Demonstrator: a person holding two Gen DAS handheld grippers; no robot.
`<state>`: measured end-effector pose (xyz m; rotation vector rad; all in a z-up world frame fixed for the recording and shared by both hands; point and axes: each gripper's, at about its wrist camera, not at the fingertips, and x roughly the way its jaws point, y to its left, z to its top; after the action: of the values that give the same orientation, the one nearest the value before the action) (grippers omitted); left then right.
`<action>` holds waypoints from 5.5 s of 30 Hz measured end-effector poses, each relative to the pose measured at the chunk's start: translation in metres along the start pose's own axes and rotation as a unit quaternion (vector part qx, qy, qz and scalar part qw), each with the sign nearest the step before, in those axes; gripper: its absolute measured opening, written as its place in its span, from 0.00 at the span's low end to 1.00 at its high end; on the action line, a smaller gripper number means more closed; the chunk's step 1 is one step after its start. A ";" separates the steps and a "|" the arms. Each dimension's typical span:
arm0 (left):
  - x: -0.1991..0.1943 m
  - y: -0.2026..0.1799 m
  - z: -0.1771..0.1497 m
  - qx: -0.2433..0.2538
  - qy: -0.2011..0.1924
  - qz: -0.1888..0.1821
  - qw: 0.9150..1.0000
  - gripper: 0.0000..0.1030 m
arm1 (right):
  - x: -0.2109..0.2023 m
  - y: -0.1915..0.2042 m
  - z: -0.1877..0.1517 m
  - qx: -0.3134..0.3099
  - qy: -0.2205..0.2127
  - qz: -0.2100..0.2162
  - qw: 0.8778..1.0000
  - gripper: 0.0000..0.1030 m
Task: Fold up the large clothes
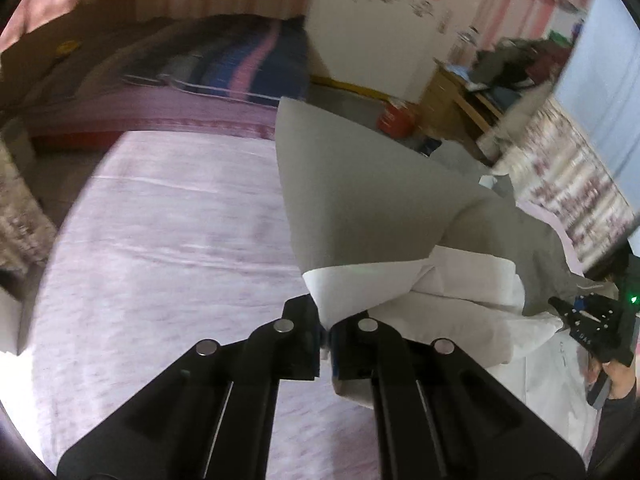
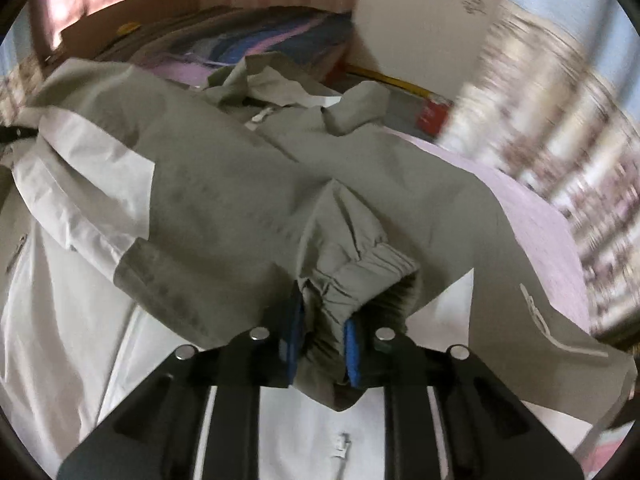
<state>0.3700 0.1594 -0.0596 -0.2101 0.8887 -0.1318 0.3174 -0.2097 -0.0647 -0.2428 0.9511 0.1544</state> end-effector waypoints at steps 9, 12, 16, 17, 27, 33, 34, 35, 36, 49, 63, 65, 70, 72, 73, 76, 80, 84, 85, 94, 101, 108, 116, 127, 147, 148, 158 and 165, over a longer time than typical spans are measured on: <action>0.012 0.033 -0.029 0.036 0.065 0.101 0.992 0.27 | -0.003 0.058 0.032 -0.113 -0.054 -0.092 0.988 0.14; -0.013 0.022 -0.029 0.042 0.018 0.096 0.994 0.83 | -0.043 0.028 0.043 -0.093 -0.123 -0.155 0.976 0.13; -0.048 0.002 -0.020 0.060 -0.039 0.098 0.993 0.97 | -0.079 -0.024 0.047 -0.013 -0.139 -0.129 0.982 0.14; -0.045 0.000 -0.016 0.056 -0.032 0.096 0.993 0.97 | -0.063 -0.037 0.046 0.000 -0.104 -0.094 0.990 0.14; 0.054 -0.028 -0.041 0.122 0.105 0.158 0.974 0.91 | 0.006 -0.097 0.018 0.063 -0.005 -0.060 0.996 0.37; 0.022 -0.038 -0.053 0.190 0.058 0.176 0.964 0.90 | -0.026 -0.113 0.015 0.080 -0.031 -0.028 0.996 0.49; 0.005 -0.035 -0.053 0.186 0.038 0.162 0.968 0.90 | -0.040 -0.110 0.013 0.082 -0.054 -0.019 0.995 0.50; -0.004 -0.033 -0.050 0.174 0.028 0.151 0.973 0.91 | -0.053 -0.105 0.010 0.076 -0.083 0.008 0.994 0.51; -0.013 -0.030 -0.048 0.156 0.017 0.134 0.978 0.92 | -0.055 -0.100 0.011 0.068 -0.093 0.030 0.993 0.51; 0.053 -0.041 -0.070 0.146 0.081 0.106 0.980 0.76 | 0.016 -0.053 -0.031 -0.032 -0.002 0.039 0.999 0.28; -0.022 -0.044 -0.045 0.125 -0.009 0.115 0.985 0.97 | -0.098 -0.178 -0.054 0.057 -0.051 -0.092 0.993 0.50; -0.030 -0.044 -0.042 0.120 -0.012 0.103 0.987 0.97 | -0.103 -0.203 -0.066 0.068 -0.021 -0.112 0.991 0.50; -0.031 -0.052 -0.046 0.132 -0.010 0.114 0.985 0.97 | -0.128 -0.253 -0.106 0.087 0.032 -0.172 0.981 0.64; -0.028 -0.054 -0.048 0.132 -0.007 0.111 0.985 0.97 | -0.133 -0.260 -0.122 0.097 0.051 -0.157 0.982 0.67; -0.027 -0.055 -0.050 0.132 -0.005 0.108 0.985 0.97 | -0.136 -0.261 -0.127 0.096 0.056 -0.150 0.982 0.67; -0.021 -0.064 -0.054 0.142 0.002 0.106 0.984 0.97 | -0.140 -0.259 -0.146 0.104 0.053 -0.123 0.986 0.67; -0.020 -0.077 -0.059 0.167 0.001 0.117 0.979 0.97 | -0.135 -0.252 -0.171 0.125 0.058 -0.094 0.986 0.67; -0.024 -0.085 -0.064 0.196 -0.003 0.127 0.972 0.97 | -0.129 -0.235 -0.192 0.114 0.065 -0.101 0.986 0.67; -0.024 -0.086 -0.065 0.201 -0.003 0.130 0.971 0.97 | -0.128 -0.232 -0.196 0.111 0.069 -0.107 0.986 0.67; -0.026 -0.089 -0.065 0.201 -0.006 0.109 0.974 0.97 | -0.119 -0.224 -0.175 0.101 0.048 -0.108 0.988 0.06; -0.028 -0.084 -0.060 0.193 -0.010 0.100 0.976 0.97 | -0.156 -0.218 -0.087 0.102 -0.047 -0.064 0.992 0.04; -0.025 -0.074 -0.047 0.168 -0.012 0.086 0.982 0.97 | -0.183 -0.188 0.047 0.098 -0.128 0.010 0.987 0.03; -0.021 -0.056 -0.037 0.123 -0.010 0.067 0.990 0.97 | -0.101 -0.054 0.131 0.014 -0.069 0.127 0.989 0.03; -0.027 -0.040 -0.034 0.097 -0.004 0.067 0.993 0.97 | -0.044 0.040 0.135 0.000 -0.042 0.204 0.978 0.71; 0.058 -0.228 -0.041 0.144 0.084 -0.052 0.985 0.55 | -0.067 -0.150 -0.001 0.081 -0.144 -0.126 0.978 0.98; 0.068 -0.231 -0.042 0.140 0.099 -0.055 0.984 0.46 | -0.065 -0.152 -0.002 0.083 -0.141 -0.126 0.979 0.98; 0.003 -0.190 0.009 0.081 0.010 -0.074 0.994 0.18 | -0.056 -0.151 -0.008 0.071 -0.128 -0.093 0.985 0.98; -0.087 -0.083 0.036 0.030 -0.033 -0.075 0.996 0.17 | -0.060 -0.139 0.011 0.066 -0.131 -0.094 0.985 0.98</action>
<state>0.3413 0.1004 0.0481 -0.2248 0.8019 -0.2890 0.3240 -0.3424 0.0099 -0.1840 0.6697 -0.0501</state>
